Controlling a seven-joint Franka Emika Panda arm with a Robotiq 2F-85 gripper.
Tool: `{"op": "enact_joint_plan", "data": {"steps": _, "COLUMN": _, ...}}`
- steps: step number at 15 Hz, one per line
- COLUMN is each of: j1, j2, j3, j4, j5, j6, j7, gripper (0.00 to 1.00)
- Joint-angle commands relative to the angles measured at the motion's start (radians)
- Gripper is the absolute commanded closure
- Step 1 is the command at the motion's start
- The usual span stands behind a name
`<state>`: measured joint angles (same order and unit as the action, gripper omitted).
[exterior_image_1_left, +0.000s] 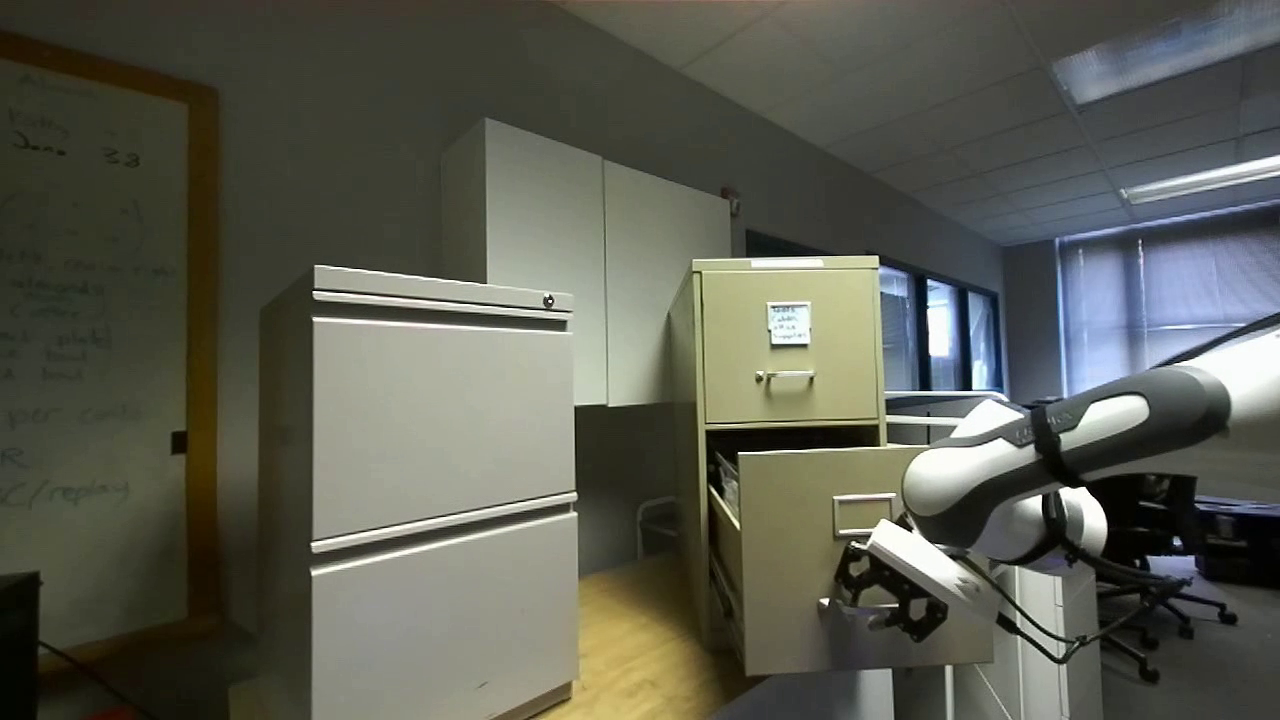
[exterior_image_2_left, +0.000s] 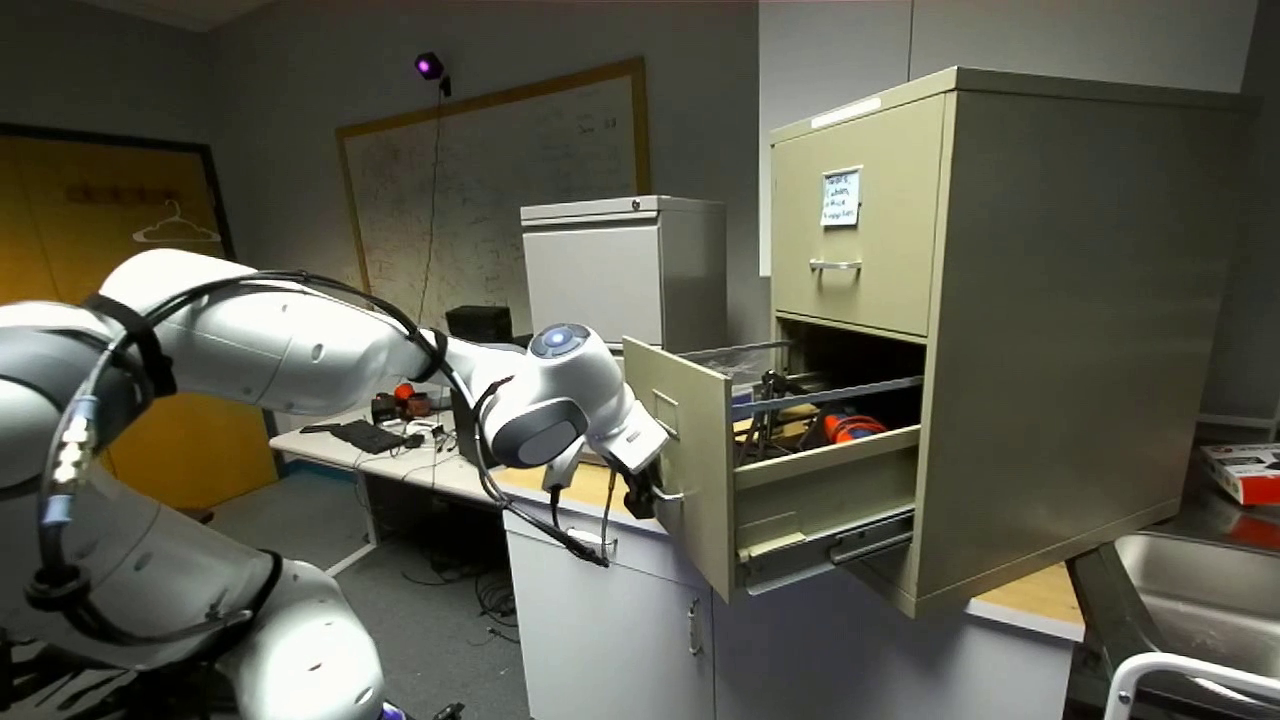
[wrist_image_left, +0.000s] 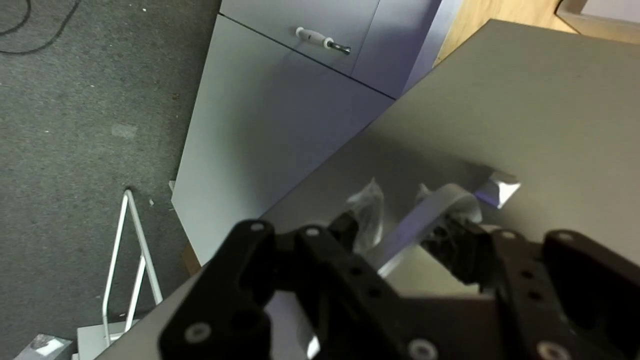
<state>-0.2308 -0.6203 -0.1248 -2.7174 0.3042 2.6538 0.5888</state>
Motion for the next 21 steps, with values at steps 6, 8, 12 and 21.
{"op": "enact_joint_plan", "data": {"steps": 6, "j1": 0.005, "j2": -0.062, "j3": 0.029, "j4": -0.063, "j5": -0.007, "j6": -0.121, "j7": -0.043, "gripper": 0.93}}
{"op": "enact_joint_plan", "data": {"steps": 8, "j1": 0.004, "j2": -0.075, "j3": 0.023, "j4": -0.078, "j5": -0.004, "j6": -0.122, "j7": -0.049, "gripper": 0.93}}
{"op": "enact_joint_plan", "data": {"steps": 12, "j1": 0.003, "j2": -0.083, "j3": 0.027, "j4": -0.068, "j5": -0.009, "j6": -0.142, "j7": -0.047, "gripper": 0.93}}
{"op": "enact_joint_plan", "data": {"steps": 21, "j1": -0.015, "j2": -0.069, "j3": 0.086, "j4": -0.047, "j5": -0.046, "j6": -0.133, "j7": -0.021, "gripper": 0.42}}
